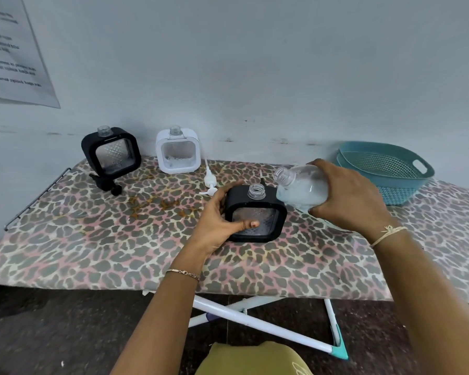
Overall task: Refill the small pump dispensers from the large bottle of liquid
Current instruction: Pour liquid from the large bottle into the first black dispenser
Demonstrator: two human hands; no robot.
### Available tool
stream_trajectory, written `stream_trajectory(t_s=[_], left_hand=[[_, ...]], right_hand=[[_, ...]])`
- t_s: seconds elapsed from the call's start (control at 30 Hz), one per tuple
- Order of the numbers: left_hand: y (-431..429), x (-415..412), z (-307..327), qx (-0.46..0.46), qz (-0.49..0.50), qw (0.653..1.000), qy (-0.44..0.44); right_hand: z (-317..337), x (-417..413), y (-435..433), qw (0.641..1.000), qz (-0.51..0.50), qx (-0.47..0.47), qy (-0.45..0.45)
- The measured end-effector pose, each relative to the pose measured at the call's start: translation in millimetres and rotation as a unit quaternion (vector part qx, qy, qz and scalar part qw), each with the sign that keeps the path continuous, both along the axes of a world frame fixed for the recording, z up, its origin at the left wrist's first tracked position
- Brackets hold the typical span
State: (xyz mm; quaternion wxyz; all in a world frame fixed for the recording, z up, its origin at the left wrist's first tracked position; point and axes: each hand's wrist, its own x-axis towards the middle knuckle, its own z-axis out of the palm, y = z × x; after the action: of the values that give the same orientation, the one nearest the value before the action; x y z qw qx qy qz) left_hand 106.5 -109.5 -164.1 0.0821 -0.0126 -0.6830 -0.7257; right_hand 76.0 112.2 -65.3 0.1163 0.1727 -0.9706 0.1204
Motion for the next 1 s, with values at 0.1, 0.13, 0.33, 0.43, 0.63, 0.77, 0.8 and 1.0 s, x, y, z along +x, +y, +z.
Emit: stream_trajectory(t_s=[0.1, 0.13, 0.33, 0.43, 0.63, 0.77, 0.8, 1.0], left_hand=[[0.8, 0.7, -4.2, 0.003, 0.003, 1.000, 0.002], [1.2, 1.0, -5.3, 0.002, 0.006, 1.000, 0.002], [1.3, 4.4, -8.4, 0.005, 0.007, 1.000, 0.004], [0.9, 5.1, -8.6, 0.009, 0.002, 1.000, 0.001], [-0.8, 3.5, -9.0, 0.005, -0.004, 1.000, -0.011], [-3.3, 1.4, -7.6, -0.002, 0.002, 1.000, -0.025], [-4.1, 0.6, -7.4, -0.007, 0.004, 1.000, -0.031], [-10.2, -8.0, -5.9, -0.022, 0.009, 0.998, -0.051]], right_hand=[[4.0, 1.0, -1.4, 1.000, 0.000, 0.013, -0.006], [6.3, 1.4, -2.0, 1.000, -0.001, 0.019, -0.008], [17.7, 1.3, -5.1, 0.998, 0.010, 0.067, -0.017], [24.5, 2.5, -6.8, 0.996, 0.009, 0.081, -0.032], [36.3, -2.8, -9.3, 0.991, 0.018, 0.109, -0.070], [41.1, -7.3, -13.6, 0.989, 0.026, 0.117, -0.090], [42.9, -7.8, -14.9, 0.988, 0.026, 0.119, -0.094], [49.9, -12.9, -21.9, 0.985, 0.033, 0.125, -0.117]])
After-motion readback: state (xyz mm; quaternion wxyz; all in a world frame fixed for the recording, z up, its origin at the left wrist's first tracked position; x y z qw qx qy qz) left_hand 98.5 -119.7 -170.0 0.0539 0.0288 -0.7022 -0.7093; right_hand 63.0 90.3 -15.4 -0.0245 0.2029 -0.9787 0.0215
